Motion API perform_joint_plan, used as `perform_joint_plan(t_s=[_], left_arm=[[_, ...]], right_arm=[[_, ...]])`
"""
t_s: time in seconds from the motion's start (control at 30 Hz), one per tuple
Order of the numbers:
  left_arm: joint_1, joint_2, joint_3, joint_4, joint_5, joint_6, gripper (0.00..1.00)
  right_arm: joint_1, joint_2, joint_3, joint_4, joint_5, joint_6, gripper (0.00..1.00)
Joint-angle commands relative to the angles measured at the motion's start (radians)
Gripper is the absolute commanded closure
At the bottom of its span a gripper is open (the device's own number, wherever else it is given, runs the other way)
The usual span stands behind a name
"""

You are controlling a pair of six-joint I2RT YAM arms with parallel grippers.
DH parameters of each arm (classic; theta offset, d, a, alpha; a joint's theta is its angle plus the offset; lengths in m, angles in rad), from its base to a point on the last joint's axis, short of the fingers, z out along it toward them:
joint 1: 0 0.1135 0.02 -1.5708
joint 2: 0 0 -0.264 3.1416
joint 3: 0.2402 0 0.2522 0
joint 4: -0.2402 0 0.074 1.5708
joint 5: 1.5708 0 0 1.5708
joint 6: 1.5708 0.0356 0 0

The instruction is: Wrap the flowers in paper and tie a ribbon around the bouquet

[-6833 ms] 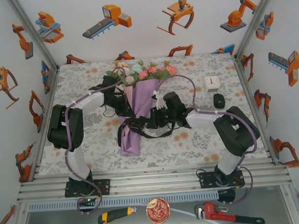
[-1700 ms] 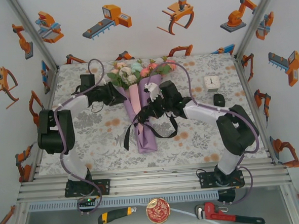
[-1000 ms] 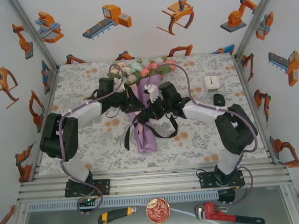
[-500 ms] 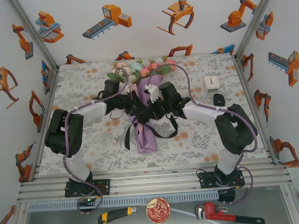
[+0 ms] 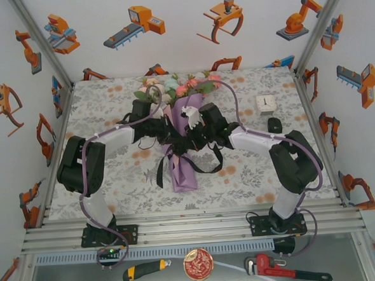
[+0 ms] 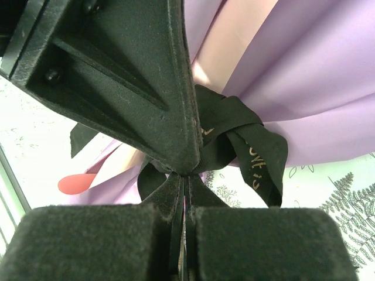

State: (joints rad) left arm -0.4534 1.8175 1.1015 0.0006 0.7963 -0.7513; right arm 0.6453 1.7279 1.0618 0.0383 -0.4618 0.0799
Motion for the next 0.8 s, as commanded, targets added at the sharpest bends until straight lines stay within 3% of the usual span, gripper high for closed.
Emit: perform_joint_plan(t_s=[0.0,0.07,0.2,0.33,0.47,0.63,0.77], left_arm=[[0.027,-0.015,-0.006,-0.031,-0.026,0.013,1.0],[0.041,-0.016,-0.02,0.003,-0.018,-0.011,1.0],[0.045,-0.01,-0.02,0.015,-0.016,-0.02,1.0],[0.044,0.001,-0.023,0.031,-0.018,-0.033,1.0],[0.047,0.005,-0.028,0.024,-0.038,-0.032,1.0],[0.064,0.009,-0.021,-0.07,-0.101,0.027,1.0],[0.057,0.016,-0.005,-0.087,-0.084,0.069,0.97]], right_arm=[[-0.001,-0.027,-0.011,0.007,0.033,0.009,0.93],[-0.004,-0.032,-0.023,0.002,0.03,0.008,0.88],[-0.008,-0.028,-0.04,0.014,0.026,0.019,0.92],[-0.01,-0.03,-0.049,0.023,0.025,0.032,0.9],[-0.015,-0.042,-0.069,0.036,0.026,0.032,1.0],[-0.025,-0.082,-0.117,0.071,0.068,0.033,1.0],[-0.027,-0.083,-0.124,0.085,0.068,0.03,1.0]])
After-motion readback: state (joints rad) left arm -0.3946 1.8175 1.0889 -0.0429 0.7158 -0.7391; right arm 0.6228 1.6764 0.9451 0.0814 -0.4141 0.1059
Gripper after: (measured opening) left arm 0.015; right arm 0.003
